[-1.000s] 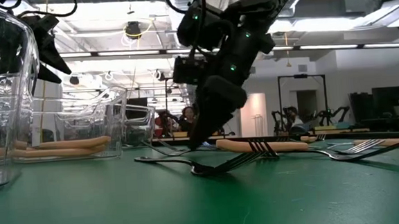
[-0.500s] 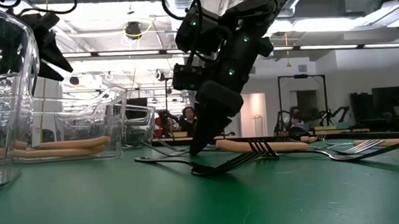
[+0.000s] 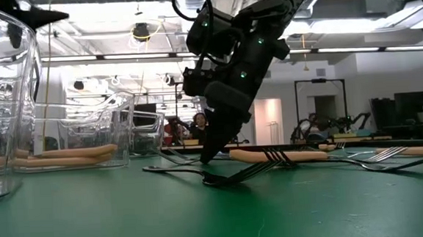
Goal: Sort silverware by color (type)
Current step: Put the black fork into the top transparent bin
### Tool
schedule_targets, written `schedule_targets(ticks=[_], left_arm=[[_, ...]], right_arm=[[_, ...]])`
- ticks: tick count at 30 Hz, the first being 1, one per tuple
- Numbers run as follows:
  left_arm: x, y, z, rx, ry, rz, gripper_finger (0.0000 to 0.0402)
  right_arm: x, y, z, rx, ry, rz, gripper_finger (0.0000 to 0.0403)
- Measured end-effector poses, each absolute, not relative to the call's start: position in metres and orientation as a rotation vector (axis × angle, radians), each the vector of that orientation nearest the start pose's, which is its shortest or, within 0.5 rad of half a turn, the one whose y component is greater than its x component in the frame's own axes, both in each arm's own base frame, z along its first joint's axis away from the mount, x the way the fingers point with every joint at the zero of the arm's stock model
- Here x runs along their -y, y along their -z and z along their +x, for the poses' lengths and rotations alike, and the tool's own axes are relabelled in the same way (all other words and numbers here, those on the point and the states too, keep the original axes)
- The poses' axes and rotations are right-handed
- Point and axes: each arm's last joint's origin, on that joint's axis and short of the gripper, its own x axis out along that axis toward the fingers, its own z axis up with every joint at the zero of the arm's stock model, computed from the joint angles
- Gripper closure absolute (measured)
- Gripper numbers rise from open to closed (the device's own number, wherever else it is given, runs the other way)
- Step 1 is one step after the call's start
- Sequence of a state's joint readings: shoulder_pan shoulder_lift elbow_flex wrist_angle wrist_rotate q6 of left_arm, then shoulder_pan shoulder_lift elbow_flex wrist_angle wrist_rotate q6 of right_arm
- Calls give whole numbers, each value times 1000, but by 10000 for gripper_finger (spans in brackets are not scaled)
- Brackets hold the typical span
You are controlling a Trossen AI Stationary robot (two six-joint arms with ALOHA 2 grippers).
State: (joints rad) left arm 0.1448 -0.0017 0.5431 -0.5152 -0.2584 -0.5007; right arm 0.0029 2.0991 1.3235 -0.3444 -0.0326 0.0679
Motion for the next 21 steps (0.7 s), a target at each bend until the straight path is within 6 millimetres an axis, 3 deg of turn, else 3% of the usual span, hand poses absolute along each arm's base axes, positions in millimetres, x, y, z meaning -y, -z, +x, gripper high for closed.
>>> schedule_targets(ticks=[5,13,21], left_arm=[[-10,-288,30,77,-343,-493,230],[-9,-274,35,13,-287,-518,230],[-9,-270,36,7,-298,-502,230]], right_arm=[[-3,-119,416,-1100,10,110,394],[5,-142,437,-1010,15,148,395],[27,-187,458,-890,66,230,394]])
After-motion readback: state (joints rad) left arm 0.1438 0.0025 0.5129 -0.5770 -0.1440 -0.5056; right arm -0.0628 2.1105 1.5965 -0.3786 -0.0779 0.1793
